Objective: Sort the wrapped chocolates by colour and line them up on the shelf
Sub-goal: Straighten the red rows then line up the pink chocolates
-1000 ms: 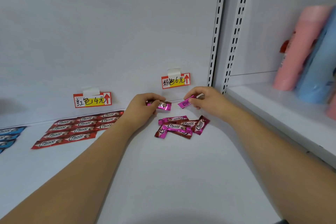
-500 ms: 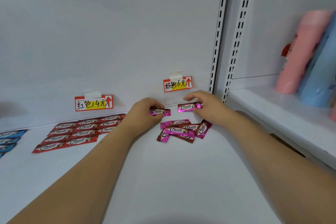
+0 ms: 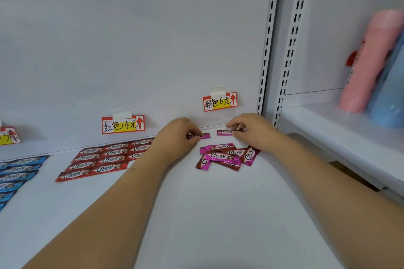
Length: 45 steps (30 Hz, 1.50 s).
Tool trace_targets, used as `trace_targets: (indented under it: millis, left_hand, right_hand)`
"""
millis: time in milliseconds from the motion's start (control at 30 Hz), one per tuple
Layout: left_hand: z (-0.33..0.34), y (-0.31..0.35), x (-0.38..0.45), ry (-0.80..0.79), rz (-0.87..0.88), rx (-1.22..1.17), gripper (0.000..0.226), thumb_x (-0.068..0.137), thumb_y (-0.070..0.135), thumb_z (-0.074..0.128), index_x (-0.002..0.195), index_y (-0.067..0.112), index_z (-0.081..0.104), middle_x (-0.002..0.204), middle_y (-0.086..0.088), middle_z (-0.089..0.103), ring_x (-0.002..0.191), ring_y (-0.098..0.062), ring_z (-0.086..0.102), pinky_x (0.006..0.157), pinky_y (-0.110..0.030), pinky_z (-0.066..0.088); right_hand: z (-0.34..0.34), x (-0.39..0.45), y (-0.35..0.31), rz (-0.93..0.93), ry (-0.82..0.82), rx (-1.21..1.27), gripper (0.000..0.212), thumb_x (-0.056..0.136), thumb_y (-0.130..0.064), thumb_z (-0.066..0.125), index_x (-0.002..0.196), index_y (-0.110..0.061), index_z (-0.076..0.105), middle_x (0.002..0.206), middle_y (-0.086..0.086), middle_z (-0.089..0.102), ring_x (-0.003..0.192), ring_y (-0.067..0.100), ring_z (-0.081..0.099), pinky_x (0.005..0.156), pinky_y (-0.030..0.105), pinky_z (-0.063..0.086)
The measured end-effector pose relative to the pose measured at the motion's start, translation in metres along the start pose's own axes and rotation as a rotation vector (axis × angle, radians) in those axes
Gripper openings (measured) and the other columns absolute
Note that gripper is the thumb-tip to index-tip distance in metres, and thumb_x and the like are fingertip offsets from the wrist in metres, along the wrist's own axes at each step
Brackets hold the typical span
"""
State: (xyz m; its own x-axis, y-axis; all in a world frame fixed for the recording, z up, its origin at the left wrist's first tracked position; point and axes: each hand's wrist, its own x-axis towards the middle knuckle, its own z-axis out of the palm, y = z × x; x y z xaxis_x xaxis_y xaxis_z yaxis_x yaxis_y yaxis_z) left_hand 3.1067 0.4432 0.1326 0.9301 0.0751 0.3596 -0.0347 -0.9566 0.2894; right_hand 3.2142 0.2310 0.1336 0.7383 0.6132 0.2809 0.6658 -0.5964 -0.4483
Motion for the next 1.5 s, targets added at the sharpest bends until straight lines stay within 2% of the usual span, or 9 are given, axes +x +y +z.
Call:
trace_targets:
  millis: [200, 367, 467, 567, 633, 733, 933, 1267, 1500]
  left_hand:
    - [0.003, 0.008, -0.009, 0.016, 0.013, 0.079, 0.030, 0.099, 0.023, 0.049, 0.123, 0.021, 0.067, 0.116, 0.000, 0.059, 0.108, -0.018, 0.052, 0.091, -0.033, 0.048]
    - [0.005, 0.005, -0.025, -0.003, 0.059, 0.100, 0.038, 0.100, 0.023, 0.041, 0.135, 0.021, 0.057, 0.125, 0.000, 0.056, 0.111, -0.019, 0.049, 0.093, -0.034, 0.045]
    - [0.004, 0.003, -0.029, 0.012, 0.039, 0.092, 0.040, 0.098, 0.024, 0.043, 0.137, 0.023, 0.055, 0.128, 0.001, 0.055, 0.113, -0.019, 0.050, 0.094, -0.036, 0.045]
    - [0.000, -0.001, -0.029, 0.003, 0.071, 0.108, 0.042, 0.095, 0.021, 0.047, 0.136, 0.021, 0.056, 0.130, 0.001, 0.054, 0.116, -0.020, 0.049, 0.098, -0.038, 0.042]
    - [-0.003, -0.004, -0.028, -0.004, 0.080, 0.087, 0.043, 0.092, 0.016, 0.048, 0.134, 0.018, 0.058, 0.128, 0.000, 0.054, 0.116, -0.021, 0.049, 0.098, -0.038, 0.042]
    - [-0.004, -0.008, -0.026, -0.036, 0.064, 0.072, 0.042, 0.092, 0.014, 0.046, 0.132, 0.016, 0.059, 0.126, -0.002, 0.054, 0.115, -0.022, 0.049, 0.099, -0.039, 0.042]
    - [-0.005, -0.006, -0.026, -0.081, 0.029, 0.107, 0.044, 0.096, 0.018, 0.042, 0.138, 0.017, 0.054, 0.131, -0.003, 0.051, 0.117, -0.022, 0.046, 0.101, -0.040, 0.042]
    - [-0.006, -0.006, -0.027, -0.108, 0.024, 0.096, 0.046, 0.097, 0.018, 0.039, 0.142, 0.024, 0.049, 0.134, -0.001, 0.048, 0.118, -0.020, 0.045, 0.100, -0.039, 0.041]
    - [-0.006, -0.008, -0.027, -0.122, 0.029, 0.107, 0.047, 0.097, 0.019, 0.040, 0.142, 0.026, 0.048, 0.134, -0.001, 0.048, 0.117, -0.021, 0.044, 0.099, -0.041, 0.042]
  right_hand:
    - [0.001, 0.001, -0.012, 0.033, 0.036, 0.076, 0.021, 0.091, -0.012, 0.064, 0.106, -0.025, 0.069, 0.102, -0.006, 0.061, 0.096, 0.012, 0.057, 0.072, 0.015, 0.041]
    - [0.001, 0.018, -0.032, 0.035, 0.010, 0.223, 0.020, 0.092, -0.011, 0.064, 0.106, -0.022, 0.073, 0.100, -0.008, 0.067, 0.094, 0.007, 0.058, 0.085, 0.019, 0.042]
    - [0.016, 0.027, -0.035, 0.034, -0.003, 0.176, 0.015, 0.090, -0.014, 0.067, 0.102, -0.021, 0.072, 0.101, -0.004, 0.069, 0.092, 0.009, 0.060, 0.083, 0.019, 0.046]
    - [0.022, 0.026, -0.032, -0.033, 0.032, -0.075, 0.016, 0.090, -0.023, 0.066, 0.105, -0.019, 0.071, 0.105, -0.003, 0.068, 0.096, 0.014, 0.062, 0.090, 0.035, 0.051]
    - [0.011, 0.023, -0.032, -0.058, 0.081, -0.160, 0.019, 0.091, -0.024, 0.064, 0.109, -0.021, 0.069, 0.107, -0.004, 0.066, 0.100, 0.016, 0.060, 0.091, 0.038, 0.051]
    - [-0.004, 0.019, -0.034, -0.092, 0.040, -0.176, 0.018, 0.094, -0.021, 0.058, 0.107, -0.026, 0.070, 0.097, -0.009, 0.064, 0.093, 0.012, 0.060, 0.088, 0.036, 0.052]
    - [0.001, 0.012, -0.051, -0.150, -0.177, -0.244, 0.028, 0.099, -0.024, 0.050, 0.115, -0.026, 0.072, 0.115, -0.009, 0.065, 0.099, 0.013, 0.060, 0.093, 0.033, 0.050]
    - [-0.001, 0.013, -0.042, -0.088, -0.245, -0.258, 0.028, 0.098, -0.027, 0.051, 0.121, -0.026, 0.066, 0.122, -0.005, 0.064, 0.106, 0.013, 0.057, 0.095, 0.030, 0.047]
    - [-0.004, 0.013, -0.042, -0.076, -0.241, -0.271, 0.026, 0.098, -0.028, 0.051, 0.119, -0.026, 0.066, 0.116, -0.006, 0.063, 0.096, 0.013, 0.056, 0.085, 0.028, 0.047]
